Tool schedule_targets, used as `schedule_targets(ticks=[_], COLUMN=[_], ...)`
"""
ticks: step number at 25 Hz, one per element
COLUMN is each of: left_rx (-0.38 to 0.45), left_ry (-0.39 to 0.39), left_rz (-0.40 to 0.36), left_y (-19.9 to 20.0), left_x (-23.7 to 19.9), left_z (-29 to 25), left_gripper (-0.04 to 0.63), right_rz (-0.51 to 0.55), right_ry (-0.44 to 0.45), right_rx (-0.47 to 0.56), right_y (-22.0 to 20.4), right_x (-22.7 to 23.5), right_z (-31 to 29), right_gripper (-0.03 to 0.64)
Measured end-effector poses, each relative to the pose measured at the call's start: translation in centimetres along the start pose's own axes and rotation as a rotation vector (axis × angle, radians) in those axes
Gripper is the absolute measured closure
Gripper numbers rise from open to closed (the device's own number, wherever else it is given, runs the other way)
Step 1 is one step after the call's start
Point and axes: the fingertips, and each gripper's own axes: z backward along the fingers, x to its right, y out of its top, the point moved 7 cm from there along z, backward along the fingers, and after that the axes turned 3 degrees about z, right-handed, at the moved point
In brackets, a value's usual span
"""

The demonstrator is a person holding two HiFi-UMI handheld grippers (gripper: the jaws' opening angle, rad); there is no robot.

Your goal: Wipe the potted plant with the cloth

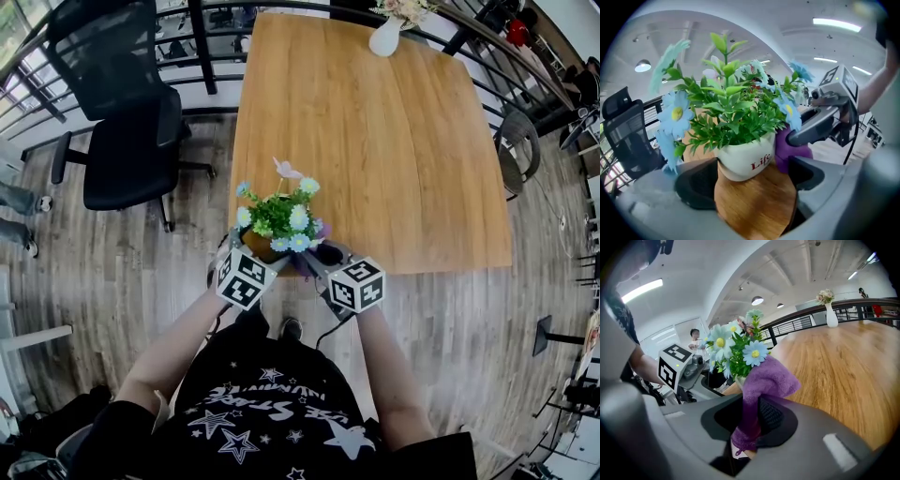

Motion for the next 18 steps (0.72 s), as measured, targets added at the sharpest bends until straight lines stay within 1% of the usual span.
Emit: schedule_targets(ticks=[3,9,12,16,18], left_rx=[-0.011,-0.021,-0.021,0.017,0.023], left_ry=[-0.024,-0.077,-0.112,-0.195,-0.209], left_rz=[-0.014,-0.005,-0.026,-0.056,-0.061], left_y=[-0.3,-0.7,-1.0,-1.3,-1.5], left_x=[0.6,1.3,1.6,1.4,0.4], left_z=[0.4,1.2,1.5,2.7,3.1], left_gripper=[0.106,0.106,0.106,0.106,0.106], right_rz=[-0.001,-0.003,-0.01,-0.016,-0.019], right_ry=[-0.014,-0.049,-0.068,-0.084,-0.086], right_rx=[-0.003,-0.002,0.002,0.001,0.002], right_y=[0.2,0.8,1.1,0.9,0.9], right_x=[0.4,1.4,1.9,2.0,2.1], right_z=[0.2,-0.1,-0.2,-0.2,-0.1], right_gripper=[0.535,0.535,0.535,0.535,0.535])
